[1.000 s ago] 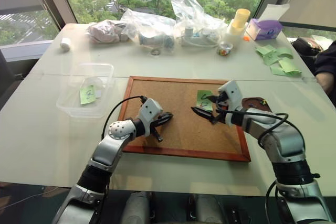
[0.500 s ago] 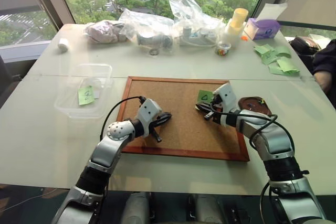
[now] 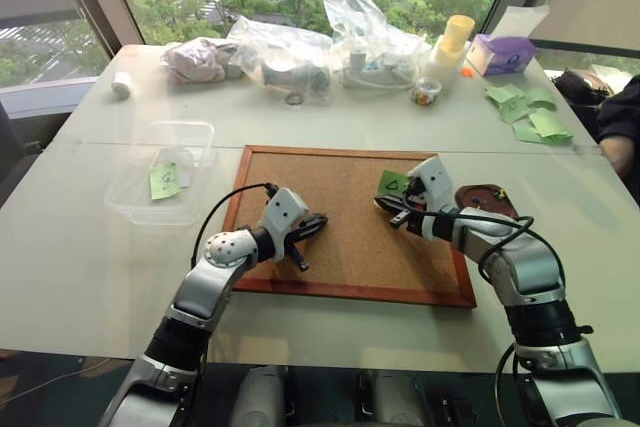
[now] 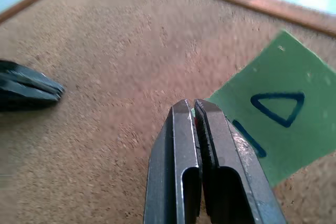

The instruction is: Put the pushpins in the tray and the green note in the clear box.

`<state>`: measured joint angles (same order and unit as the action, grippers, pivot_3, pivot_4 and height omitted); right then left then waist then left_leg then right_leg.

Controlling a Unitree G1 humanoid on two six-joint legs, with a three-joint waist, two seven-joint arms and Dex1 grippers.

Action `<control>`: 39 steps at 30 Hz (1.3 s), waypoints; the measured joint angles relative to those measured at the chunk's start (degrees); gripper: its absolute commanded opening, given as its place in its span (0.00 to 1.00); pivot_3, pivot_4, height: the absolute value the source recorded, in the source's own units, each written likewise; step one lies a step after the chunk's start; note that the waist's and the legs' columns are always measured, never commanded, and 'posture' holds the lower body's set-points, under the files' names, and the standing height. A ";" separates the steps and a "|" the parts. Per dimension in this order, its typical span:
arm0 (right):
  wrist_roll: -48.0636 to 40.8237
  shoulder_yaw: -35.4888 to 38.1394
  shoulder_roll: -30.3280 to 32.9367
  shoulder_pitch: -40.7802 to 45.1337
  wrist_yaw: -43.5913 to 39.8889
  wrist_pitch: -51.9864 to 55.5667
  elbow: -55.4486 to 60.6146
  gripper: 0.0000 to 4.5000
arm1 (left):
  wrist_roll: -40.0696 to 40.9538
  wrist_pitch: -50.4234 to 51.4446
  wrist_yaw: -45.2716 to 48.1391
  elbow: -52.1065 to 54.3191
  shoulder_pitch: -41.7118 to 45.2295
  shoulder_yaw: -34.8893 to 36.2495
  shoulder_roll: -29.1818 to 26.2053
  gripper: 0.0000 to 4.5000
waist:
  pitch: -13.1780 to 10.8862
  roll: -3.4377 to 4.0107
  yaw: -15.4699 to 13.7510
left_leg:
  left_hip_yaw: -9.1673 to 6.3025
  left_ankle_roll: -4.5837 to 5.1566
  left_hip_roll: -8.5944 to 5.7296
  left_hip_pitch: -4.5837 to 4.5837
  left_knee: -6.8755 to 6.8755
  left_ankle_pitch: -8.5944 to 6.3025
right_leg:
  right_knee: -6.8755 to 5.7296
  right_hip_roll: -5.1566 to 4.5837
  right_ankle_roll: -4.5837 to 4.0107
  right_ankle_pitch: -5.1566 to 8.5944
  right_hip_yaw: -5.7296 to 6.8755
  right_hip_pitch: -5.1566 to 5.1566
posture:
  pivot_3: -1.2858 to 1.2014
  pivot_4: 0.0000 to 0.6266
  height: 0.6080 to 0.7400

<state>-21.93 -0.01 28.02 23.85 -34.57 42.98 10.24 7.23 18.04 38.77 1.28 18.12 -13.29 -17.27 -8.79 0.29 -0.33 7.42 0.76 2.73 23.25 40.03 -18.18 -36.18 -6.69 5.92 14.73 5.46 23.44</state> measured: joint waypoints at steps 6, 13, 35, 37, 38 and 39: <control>-1.74 0.85 1.48 0.68 -0.57 2.99 4.15 0.01 | 0.03 0.02 0.01 -0.01 0.02 0.00 0.02 0.00 | 0.00 0.00 -0.01 | 0.00 0.01 0.00 0.00 0.00 0.00 | 0.00 0.00 0.00 0.00 0.00 0.00 | 0.52 0.24 1.00; -2.24 -0.23 4.95 0.49 -3.16 4.66 8.95 0.01 | 12.63 14.16 7.66 7.01 -0.53 7.09 -8.25 0.00 | -0.05 -0.05 1.20 | -0.01 -0.08 0.10 0.13 -0.06 0.05 | -0.03 0.06 -0.01 0.00 0.00 0.22 | 0.52 0.24 1.00; 2.10 -9.23 11.60 0.08 -7.71 -0.47 17.51 0.00 | 34.06 36.51 -4.11 -10.10 22.72 21.37 8.25 0.99 | -0.23 -0.35 0.90 | -0.05 -0.13 -0.14 0.12 -0.01 0.07 | 0.03 0.05 0.05 0.01 0.01 0.05 | 0.52 0.24 1.00; 2.63 -10.04 11.69 0.09 -8.20 -1.15 17.73 0.00 | 34.73 38.09 -4.00 -10.32 22.91 21.21 8.51 0.99 | -0.26 -0.41 0.98 | -0.04 -0.15 -0.13 0.11 -0.01 0.09 | 0.03 0.07 0.05 0.01 0.01 0.05 | 0.52 0.24 1.00; 3.08 -10.58 12.09 0.14 -8.57 -1.48 17.74 0.00 | 34.74 39.08 -3.76 -10.61 23.16 20.91 8.40 0.99 | -0.26 -0.42 0.98 | -0.02 -0.16 -0.13 0.11 -0.02 0.09 | 0.03 0.08 0.05 0.01 0.01 0.05 | 0.52 0.24 1.00; 3.61 -11.22 12.57 0.35 -9.00 -2.04 17.73 0.00 | 34.76 40.24 -3.00 -10.93 23.24 20.35 8.14 0.99 | -0.26 -0.41 0.97 | 0.01 -0.17 -0.13 0.11 -0.02 0.10 | 0.03 0.08 0.05 0.01 0.01 0.05 | 0.52 0.24 1.00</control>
<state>-18.32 -11.22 40.58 24.20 -43.57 40.94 27.97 41.99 58.28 35.77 -9.64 41.36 7.06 -9.12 -9.05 -0.13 0.64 7.43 0.60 2.60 23.35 40.01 -18.08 -36.15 -6.60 5.97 14.75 5.47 23.49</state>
